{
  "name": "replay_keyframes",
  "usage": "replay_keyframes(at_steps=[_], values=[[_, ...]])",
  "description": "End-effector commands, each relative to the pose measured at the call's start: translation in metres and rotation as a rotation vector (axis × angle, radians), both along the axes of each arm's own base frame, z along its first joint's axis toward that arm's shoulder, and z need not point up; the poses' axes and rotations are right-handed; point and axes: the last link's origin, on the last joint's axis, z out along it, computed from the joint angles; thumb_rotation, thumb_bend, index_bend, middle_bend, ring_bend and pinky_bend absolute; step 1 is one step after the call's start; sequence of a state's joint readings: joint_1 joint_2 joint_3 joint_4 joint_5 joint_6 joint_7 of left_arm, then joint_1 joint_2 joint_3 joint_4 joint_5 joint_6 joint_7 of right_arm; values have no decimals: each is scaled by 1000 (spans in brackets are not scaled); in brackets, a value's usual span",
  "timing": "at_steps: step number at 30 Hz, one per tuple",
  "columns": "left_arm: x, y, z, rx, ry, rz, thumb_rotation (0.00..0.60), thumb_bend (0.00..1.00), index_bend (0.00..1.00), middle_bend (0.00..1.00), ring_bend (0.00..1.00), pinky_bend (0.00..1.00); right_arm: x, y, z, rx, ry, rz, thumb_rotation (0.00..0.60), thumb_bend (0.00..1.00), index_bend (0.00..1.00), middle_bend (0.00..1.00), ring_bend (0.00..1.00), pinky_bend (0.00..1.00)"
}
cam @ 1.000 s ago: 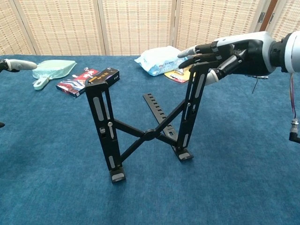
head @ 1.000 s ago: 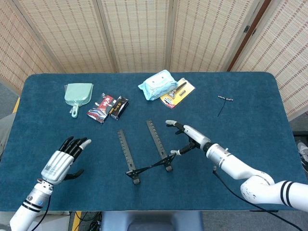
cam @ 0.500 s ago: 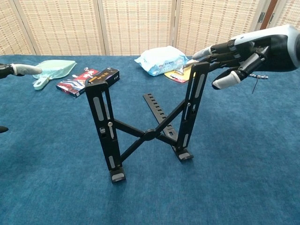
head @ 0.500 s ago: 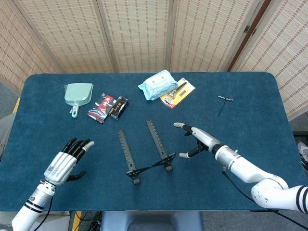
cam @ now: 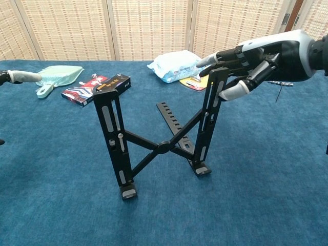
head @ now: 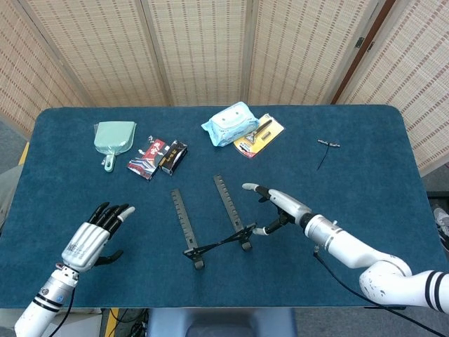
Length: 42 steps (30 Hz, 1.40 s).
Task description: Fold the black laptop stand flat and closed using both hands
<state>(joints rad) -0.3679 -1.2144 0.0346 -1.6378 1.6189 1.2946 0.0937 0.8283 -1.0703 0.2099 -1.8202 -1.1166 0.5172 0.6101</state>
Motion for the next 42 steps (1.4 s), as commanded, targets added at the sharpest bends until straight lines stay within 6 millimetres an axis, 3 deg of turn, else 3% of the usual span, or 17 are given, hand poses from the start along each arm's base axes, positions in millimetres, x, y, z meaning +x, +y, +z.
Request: replay_keyframes(at_steps=[1, 9, 14, 20, 27, 42], values=[[-1, 2, 3, 9, -3, 5, 600, 214, 52, 76, 95, 0, 5, -8, -8, -21, -14, -3, 600, 101, 0, 75, 7, 167], [-1, 11, 12, 47, 48, -4, 600, 214, 52, 76, 96, 0, 8, -30, -28, -153, 6, -8, 600, 100, 0, 75, 7, 164], [3, 19, 12, 25, 67, -8, 600, 214, 52, 75, 95, 0, 9, -34, -27, -282, 46, 34, 600, 100, 0, 64, 7, 142], [8, 39, 6, -10, 97, -6, 600, 214, 52, 76, 95, 0, 9, -21, -12, -408, 151, 228, 600, 100, 0, 55, 0, 110], [13, 65, -12, -42, 104, -5, 600, 214, 52, 78, 96, 0, -7, 0, -5, -468, 359, 484, 600, 55, 0, 48, 0, 110], [23, 105, -59, -103, 109, 75, 600, 214, 51, 75, 87, 0, -25, 18, -31, -572, 538, 758, 600, 0, 0, 1, 0, 91]])
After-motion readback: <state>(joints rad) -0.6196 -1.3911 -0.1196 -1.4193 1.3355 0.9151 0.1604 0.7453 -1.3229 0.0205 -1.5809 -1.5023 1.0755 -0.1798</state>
